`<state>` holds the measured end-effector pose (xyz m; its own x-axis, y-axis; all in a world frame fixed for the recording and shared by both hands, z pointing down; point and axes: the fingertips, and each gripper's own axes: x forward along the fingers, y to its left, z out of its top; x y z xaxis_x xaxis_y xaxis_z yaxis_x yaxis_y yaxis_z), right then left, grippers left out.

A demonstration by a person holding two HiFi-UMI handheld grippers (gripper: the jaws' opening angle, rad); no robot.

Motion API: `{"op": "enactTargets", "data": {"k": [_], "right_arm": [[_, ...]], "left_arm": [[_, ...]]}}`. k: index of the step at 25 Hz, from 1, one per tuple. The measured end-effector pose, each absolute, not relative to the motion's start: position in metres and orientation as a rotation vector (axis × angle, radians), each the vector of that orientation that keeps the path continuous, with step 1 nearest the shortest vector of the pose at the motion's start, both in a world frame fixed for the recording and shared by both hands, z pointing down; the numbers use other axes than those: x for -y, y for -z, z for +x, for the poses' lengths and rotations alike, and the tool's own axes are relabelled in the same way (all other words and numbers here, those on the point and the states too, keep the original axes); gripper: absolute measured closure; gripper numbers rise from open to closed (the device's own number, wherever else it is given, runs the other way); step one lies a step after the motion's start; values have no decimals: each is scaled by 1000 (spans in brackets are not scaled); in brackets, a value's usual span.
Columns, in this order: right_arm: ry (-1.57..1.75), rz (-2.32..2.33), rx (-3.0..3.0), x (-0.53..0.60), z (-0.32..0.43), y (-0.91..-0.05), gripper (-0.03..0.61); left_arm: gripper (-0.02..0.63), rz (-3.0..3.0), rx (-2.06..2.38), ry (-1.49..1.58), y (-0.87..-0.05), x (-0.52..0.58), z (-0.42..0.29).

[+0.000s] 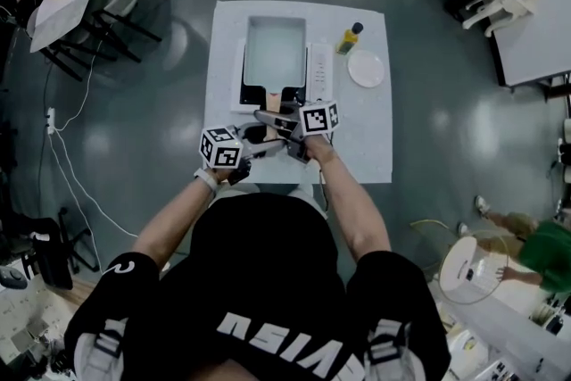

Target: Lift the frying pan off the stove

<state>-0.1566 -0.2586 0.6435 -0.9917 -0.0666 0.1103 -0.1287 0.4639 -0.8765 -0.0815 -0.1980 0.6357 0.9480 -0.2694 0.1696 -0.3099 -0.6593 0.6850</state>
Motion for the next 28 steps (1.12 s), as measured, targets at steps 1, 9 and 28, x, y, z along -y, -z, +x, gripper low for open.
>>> {"op": "enactTargets", "data": {"k": [1,9,28], "right_arm": [[-1571,177,2652,258,-156,-636,391],[-1425,198,2706,249,-151,-601,391],[-1418,199,2737,230,-148,-592,393]], "left_arm": [[390,2340,408,-63,-629,197,-82],[390,2417,428,-37,-599,188,-76],[390,2438,436,-39,-592,169,-73]]}}
